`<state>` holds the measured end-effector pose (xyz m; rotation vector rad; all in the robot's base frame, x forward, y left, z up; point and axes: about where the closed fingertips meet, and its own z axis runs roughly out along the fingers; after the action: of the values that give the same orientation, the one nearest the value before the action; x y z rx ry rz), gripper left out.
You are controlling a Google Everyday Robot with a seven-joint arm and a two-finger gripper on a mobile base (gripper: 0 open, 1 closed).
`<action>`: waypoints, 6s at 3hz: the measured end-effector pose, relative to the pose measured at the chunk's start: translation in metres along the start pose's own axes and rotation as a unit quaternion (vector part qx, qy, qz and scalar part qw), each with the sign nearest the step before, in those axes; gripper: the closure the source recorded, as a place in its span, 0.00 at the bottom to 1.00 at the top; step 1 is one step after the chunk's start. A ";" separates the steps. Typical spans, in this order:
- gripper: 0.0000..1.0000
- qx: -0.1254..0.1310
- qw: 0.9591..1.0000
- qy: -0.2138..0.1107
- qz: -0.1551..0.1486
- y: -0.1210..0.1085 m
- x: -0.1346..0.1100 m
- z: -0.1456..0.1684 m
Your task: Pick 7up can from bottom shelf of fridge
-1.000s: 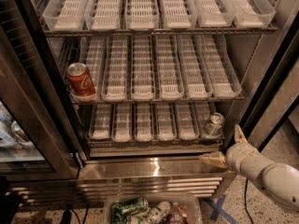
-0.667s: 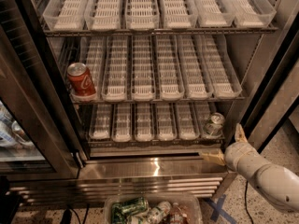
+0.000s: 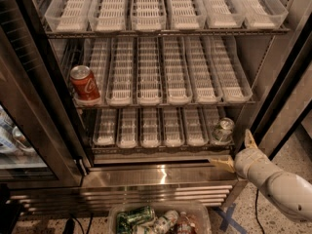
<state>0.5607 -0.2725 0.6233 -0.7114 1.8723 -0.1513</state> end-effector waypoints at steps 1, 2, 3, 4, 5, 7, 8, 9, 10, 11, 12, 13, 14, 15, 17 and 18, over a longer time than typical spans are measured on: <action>0.22 0.011 1.000 0.000 0.003 -0.006 0.002 0.006; 0.23 0.024 1.000 0.001 0.011 -0.013 0.007 0.013; 0.05 0.024 1.000 0.001 0.011 -0.013 0.007 0.014; 0.00 0.024 1.000 0.001 0.012 -0.013 0.007 0.014; 0.00 0.024 1.000 0.000 0.013 -0.013 0.006 0.014; 0.00 0.025 0.999 -0.016 0.029 -0.013 0.006 0.016; 0.01 0.025 0.999 -0.027 0.035 -0.014 0.004 0.017; 0.07 0.028 0.998 -0.038 0.039 -0.017 0.002 0.017; 0.09 0.031 0.997 -0.052 0.045 -0.019 0.001 0.017; 0.03 0.031 0.997 -0.054 0.044 -0.018 0.000 0.017; 0.00 0.028 0.997 -0.053 0.044 -0.016 -0.001 0.013; 0.00 0.011 0.998 -0.049 0.046 -0.010 -0.005 -0.006; 0.00 -0.027 0.997 -0.053 0.041 0.011 -0.021 -0.052; 0.00 -0.036 0.997 -0.042 0.052 0.011 -0.002 -0.073; 0.00 -0.033 0.997 -0.044 0.056 0.022 0.001 -0.082; 0.00 -0.025 0.997 -0.051 0.060 0.035 0.006 -0.092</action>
Offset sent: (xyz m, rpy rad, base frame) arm 0.0251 -0.0221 -0.0106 0.0158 -0.0281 -0.0913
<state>0.4641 -0.2676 0.6425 -0.6275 1.8211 0.0098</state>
